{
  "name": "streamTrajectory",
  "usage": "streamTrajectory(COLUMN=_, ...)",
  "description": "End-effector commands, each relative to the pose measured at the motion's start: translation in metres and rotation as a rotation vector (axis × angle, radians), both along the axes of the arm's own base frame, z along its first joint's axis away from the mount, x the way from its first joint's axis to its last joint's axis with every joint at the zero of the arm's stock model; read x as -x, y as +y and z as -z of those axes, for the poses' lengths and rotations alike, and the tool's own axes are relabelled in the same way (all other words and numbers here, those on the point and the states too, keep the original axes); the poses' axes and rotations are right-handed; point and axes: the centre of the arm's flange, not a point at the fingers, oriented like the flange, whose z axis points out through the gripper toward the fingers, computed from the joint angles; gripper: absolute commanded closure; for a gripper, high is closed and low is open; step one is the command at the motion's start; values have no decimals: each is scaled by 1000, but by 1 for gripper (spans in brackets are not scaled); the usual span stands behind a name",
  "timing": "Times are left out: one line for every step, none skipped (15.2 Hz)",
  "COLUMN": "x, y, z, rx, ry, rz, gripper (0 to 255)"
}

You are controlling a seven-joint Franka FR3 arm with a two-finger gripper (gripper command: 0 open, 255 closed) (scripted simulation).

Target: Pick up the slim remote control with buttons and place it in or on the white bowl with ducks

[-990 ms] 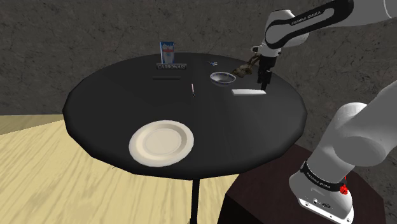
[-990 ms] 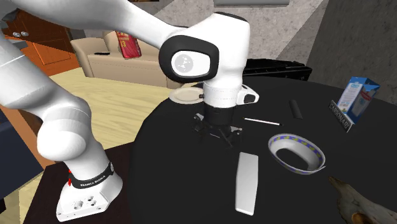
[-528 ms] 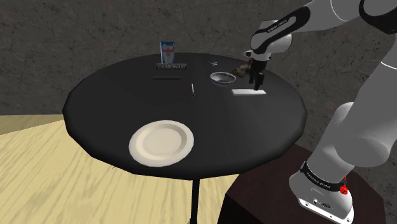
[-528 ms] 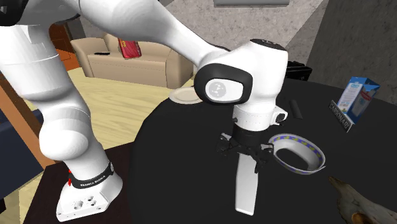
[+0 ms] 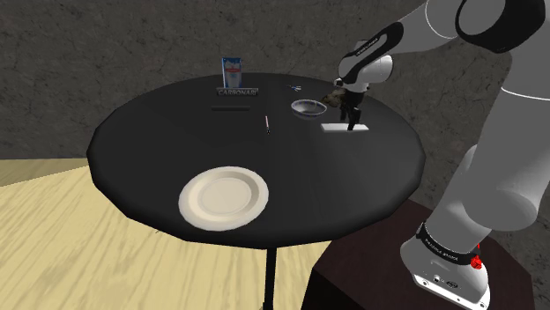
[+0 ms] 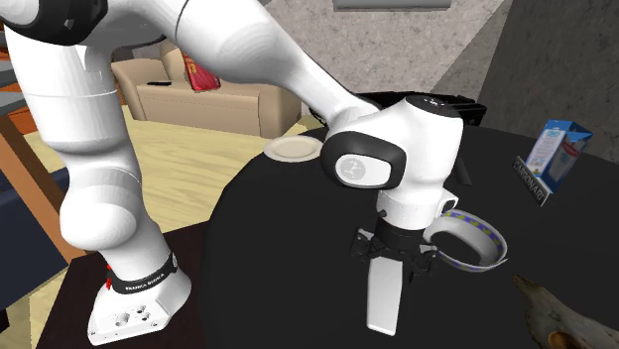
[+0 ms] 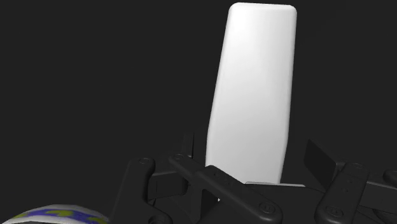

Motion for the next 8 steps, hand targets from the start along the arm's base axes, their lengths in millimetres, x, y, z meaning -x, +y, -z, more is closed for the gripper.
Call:
streamTrajectory(x=0, y=0, z=14, rx=0, ry=0, rz=0, gripper=0)
streamTrajectory(x=0, y=0, z=14, rx=0, ry=0, rz=0, gripper=0)
streamTrajectory(x=1, y=0, z=14, rx=0, ry=0, rz=0, gripper=0)
streamTrajectory(x=1, y=0, z=14, rx=0, ry=0, rz=0, gripper=0)
streamTrajectory(x=1, y=0, z=14, rx=0, ry=0, rz=0, gripper=0)
streamTrajectory(x=0, y=0, z=14, rx=0, ry=0, rz=0, gripper=0)
streamTrajectory(x=0, y=0, z=14, rx=0, ry=0, rz=0, gripper=0)
streamTrajectory(x=0, y=0, z=14, rx=0, ry=0, rz=0, gripper=0)
